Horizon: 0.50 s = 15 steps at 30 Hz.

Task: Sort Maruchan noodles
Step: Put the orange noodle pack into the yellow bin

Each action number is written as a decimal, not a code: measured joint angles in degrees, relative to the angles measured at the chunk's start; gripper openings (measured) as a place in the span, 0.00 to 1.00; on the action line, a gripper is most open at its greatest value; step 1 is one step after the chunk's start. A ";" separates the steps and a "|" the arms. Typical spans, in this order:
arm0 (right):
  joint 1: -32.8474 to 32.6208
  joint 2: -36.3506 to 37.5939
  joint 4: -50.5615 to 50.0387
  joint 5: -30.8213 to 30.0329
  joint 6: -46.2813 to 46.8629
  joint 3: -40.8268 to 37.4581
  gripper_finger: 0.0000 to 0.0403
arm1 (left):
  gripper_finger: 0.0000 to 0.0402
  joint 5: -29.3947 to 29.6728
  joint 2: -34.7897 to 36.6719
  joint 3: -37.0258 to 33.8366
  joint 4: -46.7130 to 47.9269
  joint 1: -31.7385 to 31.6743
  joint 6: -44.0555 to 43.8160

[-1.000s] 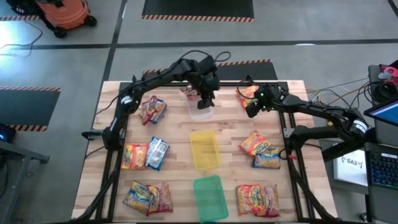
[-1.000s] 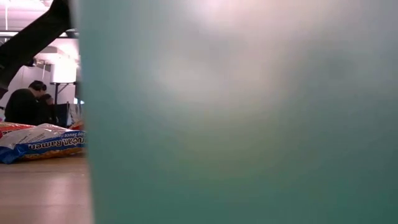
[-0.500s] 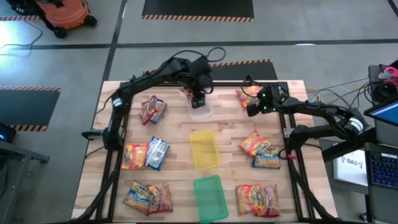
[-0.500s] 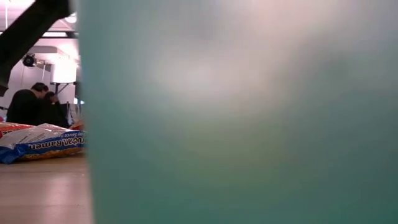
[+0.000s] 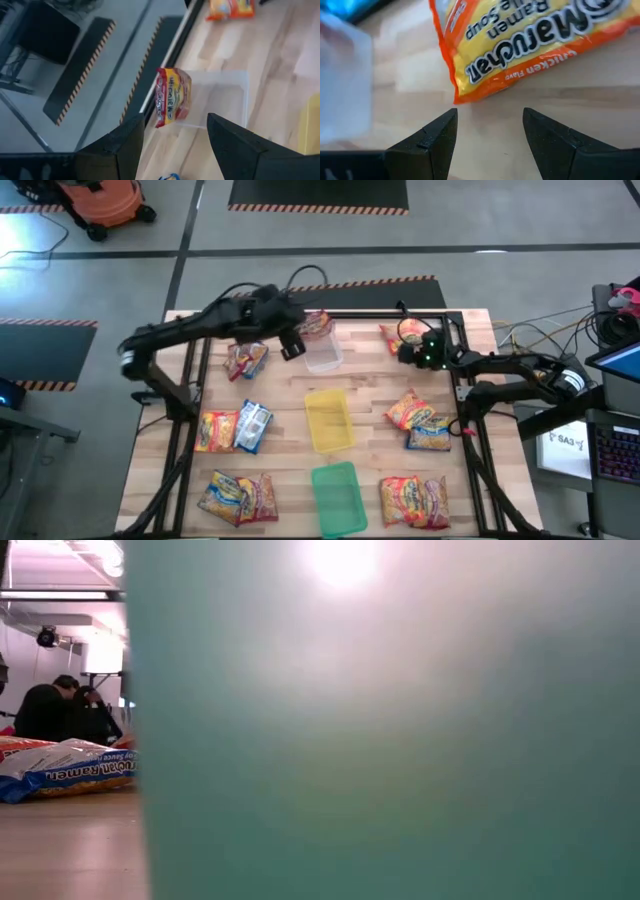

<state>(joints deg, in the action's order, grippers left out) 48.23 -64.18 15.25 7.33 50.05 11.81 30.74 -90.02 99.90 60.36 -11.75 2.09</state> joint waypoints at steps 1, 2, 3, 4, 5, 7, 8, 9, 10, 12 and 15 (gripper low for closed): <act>0.00 0.00 1.80 -0.18 2.31 -0.86 0.53 | 0.50 0.48 1.68 -2.51 -2.10 0.20 -0.43; -0.03 0.00 3.33 -0.67 4.49 -1.60 0.53 | 0.50 1.63 3.41 -5.07 -4.20 0.38 -0.75; -0.08 0.00 4.25 -1.74 6.48 -2.14 0.53 | 0.50 2.84 4.94 -7.52 -6.05 0.43 -0.90; -0.09 0.07 4.89 -3.37 8.32 -2.52 0.53 | 0.50 4.40 6.39 -9.92 -7.99 0.46 -0.86; -0.07 0.09 5.21 -4.74 10.13 -2.79 0.53 | 0.50 5.93 7.69 -12.09 -9.48 0.44 -0.56; -0.07 0.09 5.48 -7.66 13.73 -3.32 0.53 | 0.50 9.58 10.17 -16.33 -12.39 0.44 0.45; -0.07 0.11 5.48 -8.89 16.03 -3.51 0.53 | 0.50 11.88 11.27 -18.35 -13.84 0.42 1.23; -0.01 0.11 5.44 -10.27 18.31 -3.60 0.53 | 0.50 14.04 12.32 -20.20 -15.14 0.40 1.96; 0.00 0.11 5.35 -11.29 20.27 -3.64 0.53 | 0.50 16.29 13.43 -22.24 -16.83 0.40 3.00; 0.00 -0.02 5.30 -12.70 22.84 -3.36 0.53 | 0.50 19.66 15.64 -25.92 -19.04 0.22 4.56; -0.02 -0.75 4.52 -13.97 24.28 -1.92 0.53 | 0.50 21.16 19.09 -30.84 -21.89 -0.75 5.34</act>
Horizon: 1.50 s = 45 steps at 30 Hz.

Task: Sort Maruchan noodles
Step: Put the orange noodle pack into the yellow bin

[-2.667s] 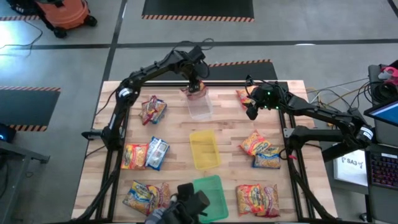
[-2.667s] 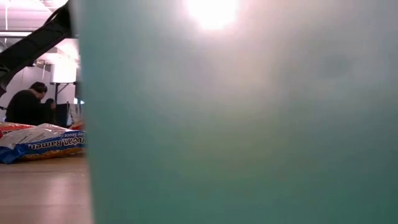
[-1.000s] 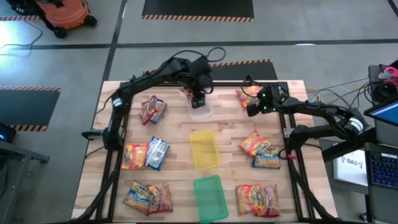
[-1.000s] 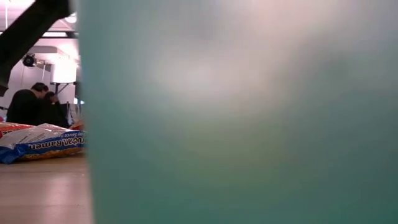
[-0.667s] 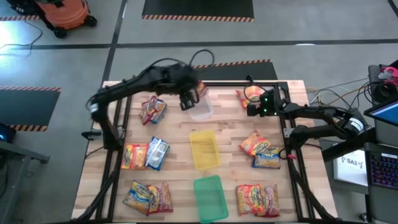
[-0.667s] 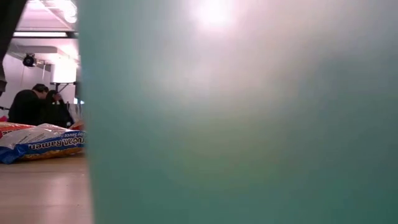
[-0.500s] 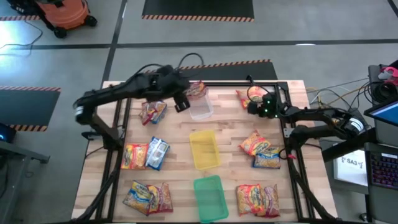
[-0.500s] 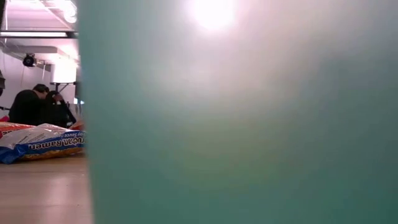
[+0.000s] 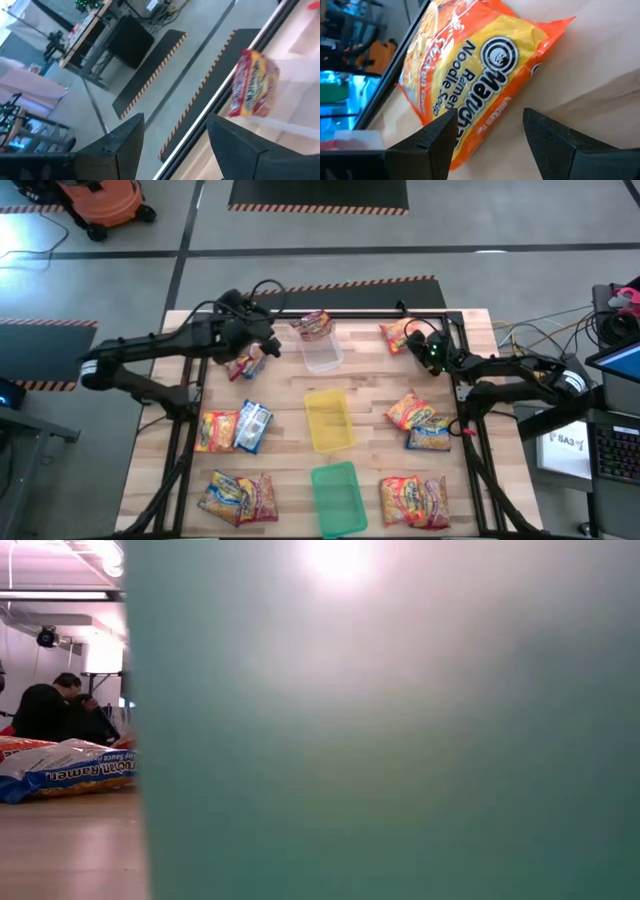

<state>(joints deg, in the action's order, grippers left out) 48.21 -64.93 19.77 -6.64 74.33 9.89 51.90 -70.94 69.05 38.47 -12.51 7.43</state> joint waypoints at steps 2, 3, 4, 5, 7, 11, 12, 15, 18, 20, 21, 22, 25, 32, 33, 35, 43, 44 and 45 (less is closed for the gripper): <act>-0.05 -1.29 -0.43 -0.92 -0.14 1.06 0.53 | 0.50 0.09 2.12 -2.99 -1.15 -0.79 -0.43; -0.07 -2.26 -0.45 -1.55 -0.13 1.59 0.53 | 0.50 0.11 3.04 -4.31 -1.96 -1.21 -0.69; -0.09 -3.34 -0.31 -2.16 0.00 2.16 0.53 | 0.50 0.11 4.06 -5.57 -2.40 -1.49 -1.11; -0.09 -4.63 -0.18 -2.61 0.11 2.78 0.53 | 0.50 0.13 4.94 -6.61 -2.75 -1.68 -1.63; -0.09 -7.50 0.35 -3.75 -0.23 4.05 0.53 | 0.50 0.10 6.46 -8.25 -3.54 -1.86 -2.58; 0.50 -13.00 2.74 -4.91 -2.40 6.42 0.53 | 0.50 0.09 8.24 -10.15 -3.51 -1.86 -5.00; 0.74 -14.06 3.27 -4.92 -3.29 6.99 0.53 | 0.50 0.09 8.58 -10.52 -3.49 -1.86 -5.45; 1.35 -16.45 5.01 -4.95 -5.14 8.10 0.53 | 0.50 0.09 9.13 -11.56 -3.43 -1.86 -7.05; 1.55 -17.00 6.29 -5.05 -4.99 7.96 0.53 | 0.50 0.07 9.20 -12.17 -3.34 -1.86 -8.34; 1.55 -16.74 7.69 -5.19 -5.41 7.30 0.53 | 0.50 0.09 9.07 -12.21 -3.38 -1.86 -8.63; 1.55 -16.52 8.55 -5.19 -5.60 6.84 0.53 | 0.50 0.07 8.94 -12.21 -3.41 -1.86 -8.71; 1.55 -16.19 9.25 -5.17 -5.54 6.43 0.53 | 0.50 0.07 8.76 -12.21 -3.42 -1.86 -8.81; 1.55 -14.89 10.14 -5.37 -5.43 5.77 0.53 | 0.50 0.07 8.47 -12.21 -3.59 -1.86 -9.04; 1.55 -13.68 10.04 -5.60 -6.19 5.31 0.45 | 0.50 0.07 8.24 -12.21 -4.43 -1.86 -9.10; 1.55 -13.68 10.01 -5.62 -6.19 5.31 0.43 | 0.50 0.07 8.24 -12.21 -4.41 -1.86 -9.23; 1.55 -13.68 9.96 -5.72 -6.19 5.30 0.38 | 0.50 0.07 8.24 -12.21 -4.42 -1.86 -9.48; 1.55 -13.55 9.82 -5.75 -6.45 5.25 0.24 | 0.50 0.04 7.76 -12.21 -4.41 -1.86 -10.19; 1.55 -13.50 9.75 -5.61 -6.60 5.25 0.22 | 0.50 0.04 7.62 -12.21 -4.43 -1.86 -10.40; 1.55 -13.48 9.74 -5.49 -6.84 5.22 0.21 | 0.50 -0.05 7.52 -12.21 -4.41 -1.86 -10.68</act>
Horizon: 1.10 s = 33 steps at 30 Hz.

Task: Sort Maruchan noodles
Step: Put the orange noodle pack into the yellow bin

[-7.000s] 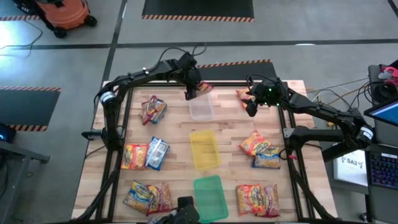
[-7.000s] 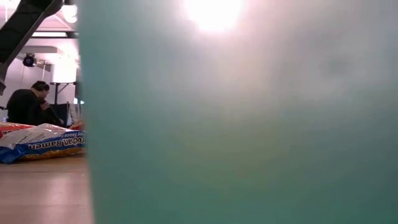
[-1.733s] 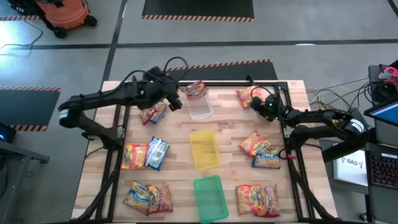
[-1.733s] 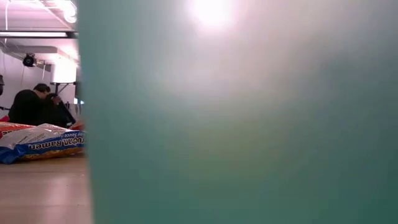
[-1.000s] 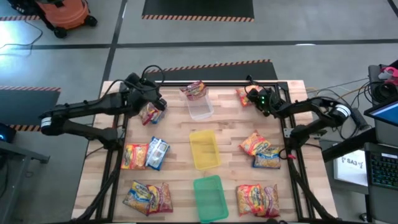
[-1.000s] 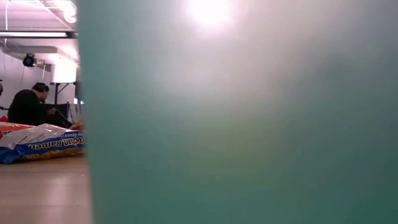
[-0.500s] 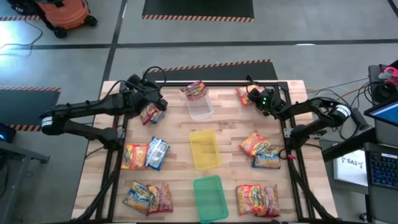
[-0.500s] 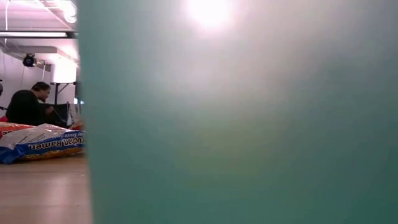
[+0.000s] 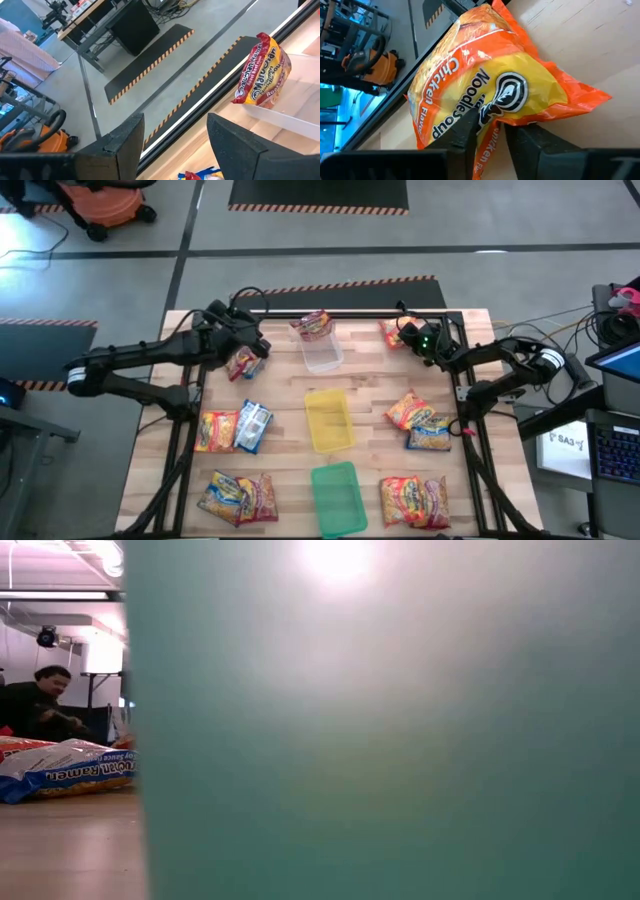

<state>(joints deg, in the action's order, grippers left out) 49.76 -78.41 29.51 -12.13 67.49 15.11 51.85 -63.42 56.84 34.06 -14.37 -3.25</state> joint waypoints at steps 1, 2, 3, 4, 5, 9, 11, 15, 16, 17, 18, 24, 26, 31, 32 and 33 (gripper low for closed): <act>0.00 0.00 -0.06 0.17 -0.34 0.00 0.19 | 0.50 -0.47 -0.11 0.00 0.00 0.00 -0.39; 0.00 0.03 -0.14 0.40 -0.71 -0.02 0.18 | 0.50 -1.01 -0.23 0.00 0.00 0.00 -0.58; 0.00 0.05 -0.16 0.54 -1.06 -0.05 0.17 | 0.50 -1.92 -0.26 0.00 0.02 0.00 -0.77; 0.00 0.09 -0.16 0.58 -1.35 -0.12 0.15 | 0.50 -2.71 -0.26 0.00 0.06 0.00 -1.00; 0.00 0.14 -0.16 0.68 -1.64 -0.20 0.14 | 0.50 -3.64 -0.28 0.00 0.03 0.00 -1.50; -0.05 0.64 -0.22 1.41 -3.37 -0.52 0.09 | 0.50 -4.89 -0.28 -0.30 0.17 0.07 -3.02; -0.11 1.07 -0.24 1.64 -4.55 -0.81 0.06 | 0.50 -4.89 -0.28 -0.62 0.33 0.04 -3.42; -0.17 2.55 -0.71 2.07 -6.37 -1.44 0.02 | 0.50 -4.91 -0.28 -1.50 0.30 0.03 -4.49; -0.28 3.20 -0.99 2.07 -6.77 -1.61 0.02 | 0.50 -4.91 -0.28 -1.75 0.28 0.00 -4.70; -0.46 3.93 -1.38 2.04 -7.14 -1.76 0.02 | 0.50 -4.92 -0.28 -2.00 0.26 0.00 -4.80; -0.64 4.67 -1.44 1.99 -7.53 -1.91 0.02 | 0.50 -4.92 -0.27 -2.26 0.26 0.00 -4.82; -1.48 10.60 -0.35 3.30 -9.95 -2.31 0.02 | 0.50 -4.92 -0.27 -3.85 0.07 0.00 -6.45; -2.12 12.53 1.78 5.10 -12.41 -2.10 0.02 | 0.50 -4.96 -0.27 -4.66 -0.07 0.00 -7.88; -3.45 17.24 3.59 10.66 -16.27 0.13 0.02 | 0.50 -8.12 -0.26 -7.98 -4.79 0.02 -10.55; -3.55 18.06 3.55 11.94 -17.08 0.51 0.02 | 0.50 -9.11 -0.26 -8.92 -6.46 0.02 -10.89; -3.60 18.80 3.54 13.38 -17.51 0.84 0.02 | 0.50 -10.48 -0.26 -9.91 -8.49 0.03 -11.06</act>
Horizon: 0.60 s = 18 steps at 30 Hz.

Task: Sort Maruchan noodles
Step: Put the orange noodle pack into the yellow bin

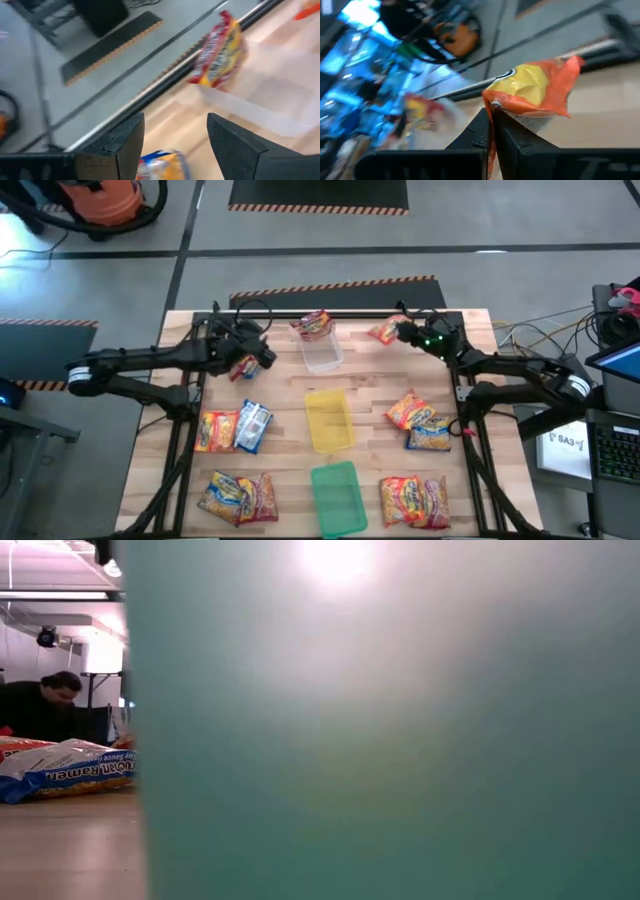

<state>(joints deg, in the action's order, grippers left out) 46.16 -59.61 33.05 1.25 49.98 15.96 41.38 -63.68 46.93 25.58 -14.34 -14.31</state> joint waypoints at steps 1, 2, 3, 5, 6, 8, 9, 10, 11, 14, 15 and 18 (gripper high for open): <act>0.00 0.62 0.05 2.20 -0.10 0.33 0.02 | 0.50 -1.84 0.00 -1.09 -2.60 0.02 -0.05; 0.01 1.12 0.10 5.11 -0.26 0.72 0.02 | 0.50 -3.87 0.00 -2.27 -5.56 0.04 -0.06; -0.02 1.56 0.07 8.32 -0.56 1.06 0.02 | 0.50 -6.55 0.00 -3.62 -8.91 0.04 -0.10; -0.08 2.40 -0.08 15.19 -0.48 1.61 0.02 | 0.50 -12.38 0.00 -6.19 -15.11 0.04 0.29; -0.28 2.70 0.02 18.27 -0.25 1.89 0.02 | 0.50 -15.04 0.00 -7.53 -18.67 0.05 0.54; -0.77 3.17 0.10 23.91 -0.08 2.25 0.02 | 0.50 -19.74 0.00 -9.85 -24.78 0.06 0.68; -1.17 3.38 0.07 26.03 -0.08 2.38 0.02 | 0.50 -21.40 0.00 -11.03 -27.46 0.07 0.69; -1.69 3.59 0.05 28.18 -0.09 2.52 0.02 | 0.50 -22.63 0.00 -12.02 -29.91 0.13 0.77; -2.34 3.68 0.13 30.06 -0.07 2.67 0.02 | 0.50 -23.42 0.00 -12.89 -31.96 0.28 0.88; -5.11 4.03 0.12 34.81 -0.07 3.30 0.02 | 0.50 -24.39 0.00 -15.14 -37.43 0.96 0.81; -6.49 4.06 0.14 35.51 -0.09 3.68 0.02 | 0.50 -24.43 0.00 -15.74 -38.80 1.22 0.54; -10.60 4.04 0.19 36.53 -0.74 5.03 0.02 | 0.50 -24.43 0.00 -16.47 -40.57 2.14 -0.71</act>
<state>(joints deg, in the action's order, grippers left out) 35.56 -55.57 33.24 37.77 49.24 20.99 16.95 -63.68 30.46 -14.99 -12.21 -15.02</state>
